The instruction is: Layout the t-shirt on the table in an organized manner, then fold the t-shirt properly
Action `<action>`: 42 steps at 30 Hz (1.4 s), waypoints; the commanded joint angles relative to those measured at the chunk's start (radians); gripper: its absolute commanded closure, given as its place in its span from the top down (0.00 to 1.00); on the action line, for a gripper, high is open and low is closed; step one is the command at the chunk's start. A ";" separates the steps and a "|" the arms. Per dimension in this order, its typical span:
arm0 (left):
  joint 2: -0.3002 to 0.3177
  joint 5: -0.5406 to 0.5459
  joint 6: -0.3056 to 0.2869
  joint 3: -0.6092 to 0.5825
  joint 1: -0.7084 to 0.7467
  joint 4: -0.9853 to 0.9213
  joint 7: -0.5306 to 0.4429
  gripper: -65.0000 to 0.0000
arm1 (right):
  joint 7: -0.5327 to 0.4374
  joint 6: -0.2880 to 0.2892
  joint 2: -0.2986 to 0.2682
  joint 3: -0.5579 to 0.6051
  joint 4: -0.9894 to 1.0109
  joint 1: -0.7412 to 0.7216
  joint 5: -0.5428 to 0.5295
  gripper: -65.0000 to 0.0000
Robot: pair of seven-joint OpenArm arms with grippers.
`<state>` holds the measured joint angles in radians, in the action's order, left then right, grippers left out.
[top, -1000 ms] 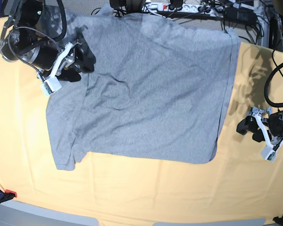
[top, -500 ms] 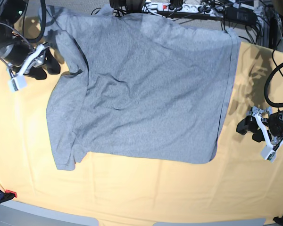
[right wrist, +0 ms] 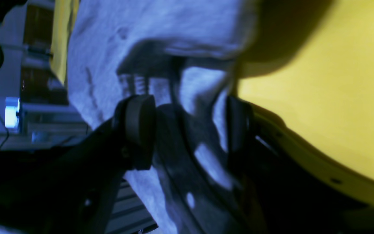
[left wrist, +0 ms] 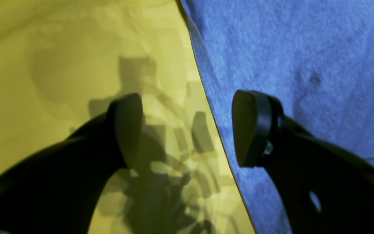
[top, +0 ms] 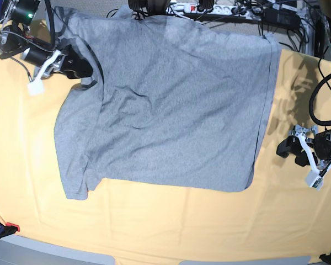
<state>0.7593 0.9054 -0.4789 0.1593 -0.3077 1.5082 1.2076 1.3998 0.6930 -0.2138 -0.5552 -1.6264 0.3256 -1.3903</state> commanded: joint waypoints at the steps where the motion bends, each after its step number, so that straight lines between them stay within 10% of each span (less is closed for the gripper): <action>1: 0.022 0.013 0.000 0.013 -0.022 0.012 -0.018 0.67 | -0.004 0.005 -0.014 0.008 -0.013 -0.006 -0.034 0.55; 9: 0.022 0.013 0.001 0.013 -0.022 0.012 -0.014 0.67 | -0.004 0.005 -0.017 0.043 -0.013 -0.069 -0.016 0.00; 28: 0.022 0.012 0.000 0.013 -0.022 0.012 -0.004 0.67 | -0.004 0.005 -0.028 -0.073 -0.276 -0.101 0.032 0.00; 33: 0.022 0.012 0.000 0.013 -0.022 0.012 -0.004 0.67 | -0.004 0.005 -0.033 -0.080 -0.275 -0.101 0.034 0.35; 37: 0.022 0.012 0.000 0.013 -0.022 0.012 -0.008 0.67 | -0.004 0.005 -0.032 -0.080 -0.275 -0.101 0.034 0.04; 42: 0.022 0.012 0.000 0.013 -0.022 0.012 -0.010 0.67 | -0.004 0.005 -0.032 -0.080 -0.275 -0.101 0.034 0.00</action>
<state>0.7593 0.9054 -0.4789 0.1593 -0.3077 1.5082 1.2217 1.4158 0.6930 -0.2325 -0.6296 -1.8832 0.2325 -1.3323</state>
